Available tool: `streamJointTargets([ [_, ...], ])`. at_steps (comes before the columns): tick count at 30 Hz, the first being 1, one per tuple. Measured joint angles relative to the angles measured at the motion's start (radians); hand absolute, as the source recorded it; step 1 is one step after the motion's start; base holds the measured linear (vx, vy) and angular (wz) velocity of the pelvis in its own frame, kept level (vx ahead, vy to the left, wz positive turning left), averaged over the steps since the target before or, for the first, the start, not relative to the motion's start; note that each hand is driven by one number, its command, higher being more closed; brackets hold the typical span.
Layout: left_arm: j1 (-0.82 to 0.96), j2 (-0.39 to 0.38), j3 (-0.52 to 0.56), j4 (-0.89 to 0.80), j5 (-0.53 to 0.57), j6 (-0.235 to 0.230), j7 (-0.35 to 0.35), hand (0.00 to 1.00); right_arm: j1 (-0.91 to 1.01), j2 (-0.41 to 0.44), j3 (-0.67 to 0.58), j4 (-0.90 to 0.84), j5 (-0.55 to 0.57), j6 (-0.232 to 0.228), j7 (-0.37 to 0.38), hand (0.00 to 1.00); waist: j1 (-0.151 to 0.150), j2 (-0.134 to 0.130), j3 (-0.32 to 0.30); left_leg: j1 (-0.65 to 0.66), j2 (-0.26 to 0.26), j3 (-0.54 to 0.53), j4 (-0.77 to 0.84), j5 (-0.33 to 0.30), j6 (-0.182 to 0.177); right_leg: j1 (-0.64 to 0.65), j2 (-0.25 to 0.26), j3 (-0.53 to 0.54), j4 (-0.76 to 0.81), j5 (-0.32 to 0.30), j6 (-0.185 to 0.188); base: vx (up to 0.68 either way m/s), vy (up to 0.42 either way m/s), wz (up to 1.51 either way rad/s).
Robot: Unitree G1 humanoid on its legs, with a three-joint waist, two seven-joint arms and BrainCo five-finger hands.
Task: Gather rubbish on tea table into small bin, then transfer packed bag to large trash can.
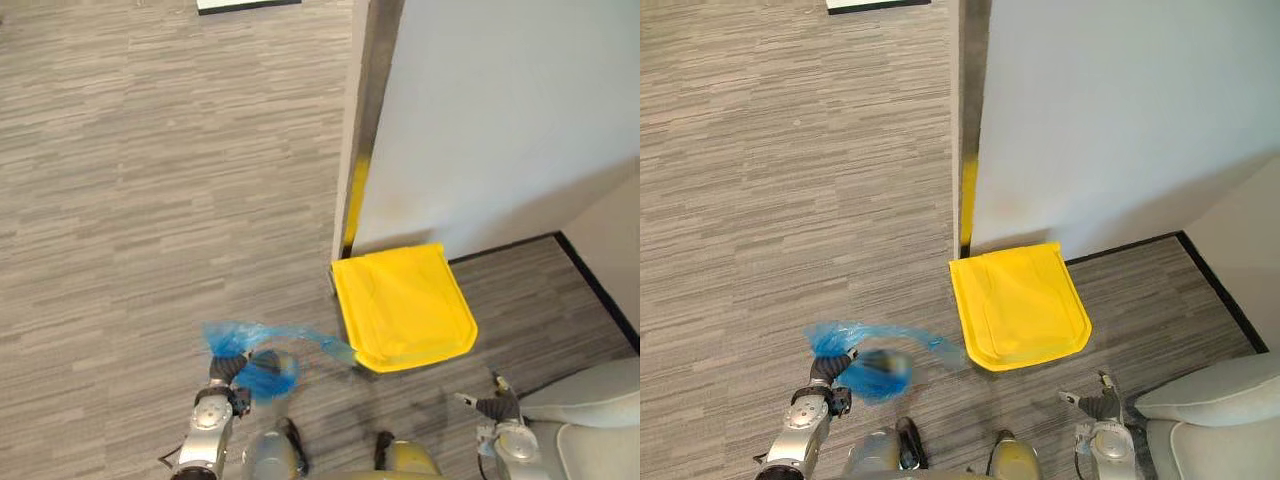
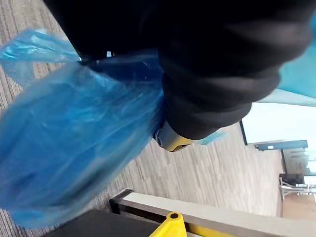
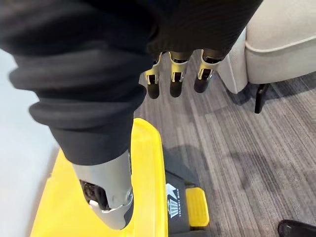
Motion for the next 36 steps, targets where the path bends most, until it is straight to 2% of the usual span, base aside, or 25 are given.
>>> streamJointTargets([
  [8, 0.019, 0.014, -0.001, 0.030, 0.013, 0.000, -0.001, 1.00, -0.002, -0.004, -0.036, 0.099, -0.002, 0.006, 0.000, 0.00, -0.012, 0.001, -0.001, 0.063, -0.002, 0.054, -0.061, 0.009, -0.015, -0.004, 0.010, 0.050, 0.000, 0.015, 0.018, 0.00, -0.028, -0.24],
  [9, 0.025, 0.018, -0.001, 0.031, 0.017, 0.000, 0.000, 1.00, -0.004, -0.004, -0.035, 0.099, -0.002, 0.005, 0.000, 0.00, -0.022, 0.002, -0.002, 0.067, -0.002, 0.060, -0.067, 0.010, -0.015, -0.008, 0.011, 0.053, 0.000, 0.024, 0.020, -0.06, 0.023, -0.22],
  [13, 0.030, 0.018, -0.001, 0.060, 0.017, 0.000, 0.000, 1.00, -0.020, -0.008, -0.032, 0.112, -0.002, 0.006, 0.000, 0.00, -0.023, 0.011, -0.008, 0.067, -0.006, 0.080, -0.086, 0.014, -0.015, -0.043, 0.017, 0.074, -0.009, 0.075, 0.023, -0.07, 0.046, -0.34],
  [16, 0.029, 0.018, -0.002, 0.066, 0.017, 0.000, -0.001, 1.00, -0.022, -0.007, -0.016, 0.119, -0.002, 0.006, 0.000, 0.00, -0.024, 0.012, -0.009, 0.063, -0.024, 0.092, -0.115, 0.031, 0.002, -0.057, 0.012, 0.073, -0.039, 0.115, 0.026, -0.12, 0.062, -0.17],
  [19, 0.027, 0.018, -0.005, 0.065, 0.017, -0.001, -0.001, 1.00, -0.027, -0.009, -0.015, 0.117, -0.002, 0.006, 0.000, 0.00, -0.025, 0.012, -0.010, 0.045, -0.047, 0.089, -0.119, 0.036, 0.011, -0.077, -0.005, 0.070, -0.041, 0.113, 0.027, -0.13, 0.028, -0.06],
  [20, 0.028, 0.021, -0.005, 0.064, 0.017, -0.001, -0.002, 1.00, -0.032, -0.009, -0.013, 0.115, -0.001, 0.007, 0.000, 0.00, -0.024, 0.007, -0.012, 0.032, -0.063, 0.086, -0.118, 0.035, 0.013, -0.096, -0.023, 0.063, -0.028, 0.095, 0.038, -0.16, 0.009, 0.05],
  [21, 0.027, 0.023, -0.007, 0.063, 0.017, -0.001, -0.002, 1.00, -0.034, -0.010, -0.014, 0.102, -0.001, 0.008, 0.000, 0.00, -0.026, -0.001, -0.007, 0.021, -0.078, 0.079, -0.104, 0.022, 0.016, -0.108, -0.048, 0.044, 0.001, 0.053, 0.035, -0.21, -0.006, 0.12],
  [22, 0.027, 0.025, -0.015, 0.062, 0.017, -0.001, -0.002, 1.00, -0.039, -0.012, -0.014, 0.095, 0.000, 0.011, -0.001, 0.00, -0.030, -0.001, -0.003, 0.019, -0.083, 0.070, -0.096, 0.019, 0.020, -0.116, -0.058, 0.039, 0.023, 0.039, 0.034, -0.21, 0.043, 0.45],
  [23, 0.031, 0.030, -0.036, 0.045, 0.017, 0.001, -0.003, 1.00, -0.033, -0.015, -0.016, 0.086, 0.000, 0.013, -0.002, 0.00, -0.044, -0.019, 0.004, 0.008, -0.111, 0.042, -0.055, 0.009, 0.021, -0.113, -0.094, 0.005, 0.040, 0.011, 0.029, -0.16, 0.075, 0.51],
  [24, 0.035, 0.028, -0.043, 0.028, 0.017, 0.001, -0.003, 1.00, -0.034, -0.023, -0.016, 0.085, 0.001, 0.016, -0.003, 0.00, -0.047, -0.013, 0.008, -0.013, -0.087, 0.026, 0.110, -0.046, 0.052, -0.104, -0.101, -0.023, 0.064, 0.008, 0.037, -0.09, 0.113, 0.47],
  [25, 0.040, 0.028, -0.045, 0.022, 0.017, 0.001, -0.003, 1.00, -0.034, -0.028, -0.017, 0.081, 0.002, 0.017, -0.004, 0.00, -0.046, 0.002, 0.005, 0.000, -0.071, 0.014, 0.159, -0.100, 0.057, -0.097, -0.102, -0.042, 0.098, 0.022, 0.070, -0.09, 0.126, 0.07],
  [26, 0.016, 0.037, -0.042, 0.024, 0.016, 0.003, 0.000, 1.00, -0.047, -0.030, -0.018, 0.067, 0.008, 0.017, -0.012, 0.00, -0.040, 0.017, 0.038, 0.040, -0.058, -0.010, 0.167, -0.201, 0.069, -0.181, -0.114, -0.060, 0.311, 0.011, 0.079, -0.18, 0.143, -0.31],
  [27, -0.008, 0.049, -0.041, 0.033, 0.013, 0.009, 0.004, 1.00, -0.080, -0.030, -0.016, 0.067, 0.011, 0.017, -0.014, 0.00, -0.019, 0.003, 0.057, 0.041, -0.056, -0.009, 0.198, -0.222, 0.076, -0.238, -0.108, -0.056, 0.300, -0.029, 0.085, -0.23, 0.113, -0.23],
  [28, -0.045, 0.058, -0.045, 0.040, 0.013, 0.011, 0.004, 1.00, -0.098, -0.034, -0.017, 0.062, 0.024, 0.020, -0.019, 0.00, -0.011, 0.003, 0.076, 0.021, -0.034, -0.020, 0.252, -0.248, 0.078, -0.259, -0.090, -0.078, 0.187, 0.021, 0.055, -0.19, 0.042, 0.00],
  [30, -0.075, 0.049, -0.050, 0.045, 0.010, 0.011, 0.006, 1.00, -0.090, -0.037, -0.018, 0.046, 0.037, 0.024, -0.023, 0.00, -0.023, -0.010, 0.085, 0.008, -0.036, -0.052, 0.289, -0.265, 0.078, -0.262, -0.078, -0.078, 0.154, 0.082, 0.060, -0.05, -0.008, 0.57],
  [32, -0.092, 0.043, -0.069, 0.045, -0.006, 0.011, 0.012, 1.00, -0.077, -0.039, -0.023, 0.033, 0.040, 0.027, -0.023, 0.00, -0.021, -0.011, 0.094, 0.000, -0.036, -0.094, 0.330, -0.289, 0.066, -0.251, -0.054, -0.025, 0.176, 0.100, 0.051, 0.05, -0.020, 0.58],
  [34, -0.113, 0.045, -0.093, 0.045, -0.008, 0.011, 0.025, 1.00, -0.041, -0.035, -0.038, -0.007, 0.059, 0.028, -0.022, 0.00, -0.023, -0.020, 0.095, -0.023, -0.065, -0.170, 0.359, -0.299, 0.054, -0.266, -0.009, 0.088, 0.263, 0.065, 0.047, 0.11, -0.080, 0.96],
  [36, -0.120, 0.039, -0.110, 0.044, -0.008, 0.011, 0.025, 1.00, -0.011, -0.023, -0.073, -0.022, 0.076, 0.038, -0.022, 0.00, -0.028, -0.016, 0.092, -0.028, -0.085, -0.231, 0.363, -0.311, 0.045, -0.267, 0.005, 0.126, 0.323, 0.001, 0.048, 0.20, -0.147, 1.04],
])
